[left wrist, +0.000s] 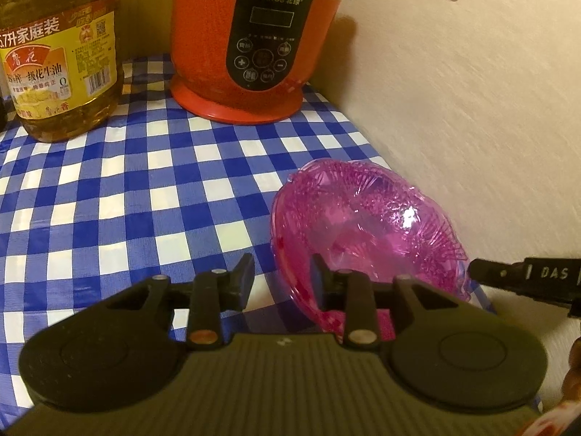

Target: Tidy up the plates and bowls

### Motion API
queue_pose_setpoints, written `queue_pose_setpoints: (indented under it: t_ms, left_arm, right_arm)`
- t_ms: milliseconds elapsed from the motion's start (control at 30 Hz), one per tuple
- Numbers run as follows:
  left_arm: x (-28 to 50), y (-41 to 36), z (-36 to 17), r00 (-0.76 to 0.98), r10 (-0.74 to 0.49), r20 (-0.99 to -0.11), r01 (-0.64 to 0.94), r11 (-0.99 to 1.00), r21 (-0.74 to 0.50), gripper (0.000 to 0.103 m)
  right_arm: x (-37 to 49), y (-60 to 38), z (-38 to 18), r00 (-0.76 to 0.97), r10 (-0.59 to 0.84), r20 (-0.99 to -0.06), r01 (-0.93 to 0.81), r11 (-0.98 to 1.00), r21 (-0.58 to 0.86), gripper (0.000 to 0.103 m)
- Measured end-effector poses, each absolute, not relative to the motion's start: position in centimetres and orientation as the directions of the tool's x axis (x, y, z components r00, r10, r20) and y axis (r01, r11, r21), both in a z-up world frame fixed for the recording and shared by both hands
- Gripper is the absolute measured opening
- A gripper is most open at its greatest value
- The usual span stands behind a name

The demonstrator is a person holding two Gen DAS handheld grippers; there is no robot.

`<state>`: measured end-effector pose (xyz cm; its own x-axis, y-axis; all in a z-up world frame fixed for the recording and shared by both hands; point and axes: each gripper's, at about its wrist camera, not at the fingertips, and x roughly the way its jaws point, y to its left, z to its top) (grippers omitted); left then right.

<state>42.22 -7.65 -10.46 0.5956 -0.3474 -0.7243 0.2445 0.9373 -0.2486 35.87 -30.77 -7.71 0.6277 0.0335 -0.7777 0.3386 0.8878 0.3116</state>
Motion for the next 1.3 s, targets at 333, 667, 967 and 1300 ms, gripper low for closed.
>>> queue_pose_setpoints:
  t_ms: [333,667,967,1300]
  left_arm:
    - [42.0,-8.8,-10.4,0.557,-0.348,-0.754,0.313,0.929,-0.197,0.029]
    - [42.4,-8.2,-10.9,0.560,-0.353,-0.749,0.285,0.932,-0.226,0.029]
    - [42.0,-7.1,-10.1,0.593,-0.342,-0.729,0.245,0.939,-0.241,0.029]
    - [38.6,-4.5,-6.3,0.669,-0.339,-0.662,0.197,0.939,-0.281,0.031]
  right_arm:
    - [35.5,-29.5,-7.6,0.597,0.083,-0.798,0.303,0.898,0.320,0.006]
    - [35.8,-29.7,-8.0,0.601,0.072,-0.796,0.311,0.896,0.316,0.007]
    - [35.6,-29.1,-7.7,0.617,0.074,-0.783,0.282,0.909,0.308,0.023]
    - [34.4,-27.9,-5.7,0.688,0.074,-0.722,0.244,0.913,0.326,0.065]
